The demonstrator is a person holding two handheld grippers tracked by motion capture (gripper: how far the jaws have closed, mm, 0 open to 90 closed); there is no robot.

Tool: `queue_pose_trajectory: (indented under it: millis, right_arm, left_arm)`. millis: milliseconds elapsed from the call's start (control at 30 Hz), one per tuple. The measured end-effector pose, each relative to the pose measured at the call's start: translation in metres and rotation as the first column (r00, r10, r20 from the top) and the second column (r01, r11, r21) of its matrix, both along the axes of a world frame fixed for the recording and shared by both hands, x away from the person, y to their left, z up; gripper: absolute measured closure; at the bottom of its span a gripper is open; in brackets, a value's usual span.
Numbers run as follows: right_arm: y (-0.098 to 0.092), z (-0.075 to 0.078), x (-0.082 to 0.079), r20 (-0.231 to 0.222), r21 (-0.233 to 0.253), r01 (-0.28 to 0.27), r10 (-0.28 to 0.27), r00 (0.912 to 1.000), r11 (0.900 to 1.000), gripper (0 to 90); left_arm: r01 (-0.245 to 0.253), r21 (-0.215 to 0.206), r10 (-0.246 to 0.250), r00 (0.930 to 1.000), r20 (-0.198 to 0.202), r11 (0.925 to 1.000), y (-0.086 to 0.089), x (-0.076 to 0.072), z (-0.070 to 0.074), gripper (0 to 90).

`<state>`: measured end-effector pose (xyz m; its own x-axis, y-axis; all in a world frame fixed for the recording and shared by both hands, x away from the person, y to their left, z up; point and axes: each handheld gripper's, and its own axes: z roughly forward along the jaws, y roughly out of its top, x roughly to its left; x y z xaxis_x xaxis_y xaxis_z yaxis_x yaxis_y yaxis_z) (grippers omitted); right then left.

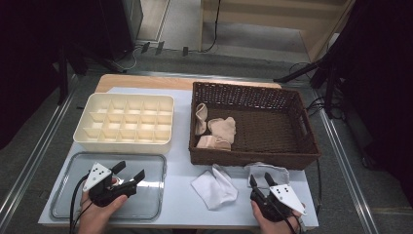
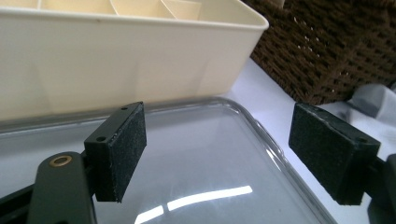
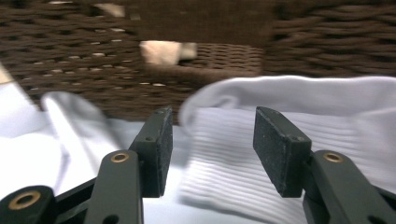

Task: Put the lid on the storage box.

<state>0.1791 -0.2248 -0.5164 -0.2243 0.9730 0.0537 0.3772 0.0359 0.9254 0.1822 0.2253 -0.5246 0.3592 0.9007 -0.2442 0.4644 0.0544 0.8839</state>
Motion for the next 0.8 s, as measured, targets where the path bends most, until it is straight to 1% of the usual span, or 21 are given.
queue_pose_trajectory:
  millis: [67,100,133,167,233,300,333,367,400,433,467,500,567,600,633,700,733,767,800]
  right_arm:
    - [-0.008,0.000,0.001,-0.002,0.008,0.030,-0.030,0.9995,1.000,48.1]
    - [-0.013,0.000,0.001,0.003,0.009,0.048,-0.048,0.9989,0.999,48.1]
    - [-0.016,0.001,0.001,0.005,0.028,0.059,-0.059,0.9982,0.998,47.6]
    - [-0.020,0.002,0.000,0.011,0.033,0.068,-0.068,0.9976,0.997,47.4]
    - [-0.027,0.003,-0.001,0.023,0.033,0.102,-0.103,0.9944,0.994,46.5]
    - [-0.033,0.006,-0.003,0.050,0.045,0.149,-0.152,0.9871,0.988,45.6]
    - [-0.036,0.008,-0.004,0.069,0.042,0.176,-0.179,0.9815,0.983,45.2]
    - [-0.040,0.010,-0.005,0.088,0.049,0.197,-0.200,0.9758,0.979,44.5]
    - [-0.043,0.010,-0.006,0.093,0.058,0.213,-0.218,0.9716,0.975,42.6]
    - [-0.046,0.010,-0.004,0.093,0.057,0.228,-0.233,0.9681,0.972,40.6]
    - [-0.049,0.008,-0.002,0.082,0.057,0.234,-0.238,0.9678,0.971,39.2]
    - [-0.051,0.006,0.001,0.064,0.054,0.235,-0.238,0.9691,0.970,39.1]
    - [-0.054,-0.001,0.008,0.021,0.047,0.218,-0.219,0.9755,0.975,39.1]
    - [-0.055,-0.004,0.011,-0.001,0.044,0.207,-0.207,0.9783,0.977,42.5]
    - [-0.055,-0.007,0.015,-0.019,0.047,0.187,-0.186,0.9823,0.981,48.9]
    - [-0.057,-0.011,0.019,-0.062,0.087,0.153,-0.148,0.9870,0.984,66.0]
    - [-0.058,-0.011,0.019,-0.075,0.107,0.148,-0.141,0.9872,0.983,73.6]
    - [-0.059,-0.010,0.018,-0.090,0.137,0.150,-0.138,0.9864,0.979,79.1]
    - [-0.060,-0.008,0.017,-0.092,0.161,0.146,-0.132,0.9869,0.976,82.4]
  left_arm:
    - [0.009,0.002,-0.009,0.9999,-0.009,1.0000,-0.003,-0.002,-0.004,20.2]
    - [0.011,0.011,-0.011,0.9999,-0.010,0.9999,-0.004,-0.004,-0.005,20.3]
    - [0.016,0.025,-0.015,0.9998,-0.014,0.9996,-0.006,-0.005,-0.007,20.3]
    - [0.017,0.033,-0.016,0.9997,-0.017,0.9993,-0.007,-0.006,-0.009,20.3]
    - [0.014,0.055,-0.013,0.9998,-0.014,0.9984,-0.009,-0.006,-0.010,20.3]
    - [0.002,0.047,-0.002,1.0000,-0.007,0.9989,-0.009,-0.008,-0.007,20.3]
    - [0.002,0.042,-0.002,1.0000,-0.003,0.9991,-0.009,-0.009,-0.006,20.5]
    - [0.003,0.042,-0.003,1.0000,0.003,0.9991,-0.010,-0.009,-0.005,20.8]
    - [0.005,0.048,-0.006,1.0000,0.008,0.9988,-0.011,-0.009,-0.005,20.9]
    - [0.014,0.049,-0.014,0.9999,0.006,0.9987,-0.012,-0.008,-0.005,20.9]
    - [0.022,0.051,-0.022,0.9997,0.003,0.9984,-0.013,-0.008,-0.005,20.9]
    - [0.024,0.048,-0.024,0.9997,0.001,0.9986,-0.014,-0.007,-0.005,20.8]
    - [0.027,0.045,-0.027,0.9996,-0.002,0.9986,-0.014,-0.006,-0.005,20.9]
    - [0.029,0.047,-0.029,0.9996,-0.001,0.9985,-0.014,-0.006,-0.005,20.9]
    - [0.028,0.038,-0.028,0.9996,-0.007,0.9989,-0.014,-0.005,-0.005,20.9]
    - [0.026,0.027,-0.026,0.9995,-0.017,0.9993,-0.014,-0.004,-0.006,20.9]
    - [0.030,0.027,-0.029,0.9994,-0.020,0.9992,-0.015,-0.003,-0.006,21.0]
    - [0.032,0.030,-0.031,0.9992,-0.023,0.9991,-0.016,-0.003,-0.006,21.0]
    - [0.036,0.029,-0.036,0.9991,-0.025,0.9989,-0.017,-0.004,-0.006,21.0]
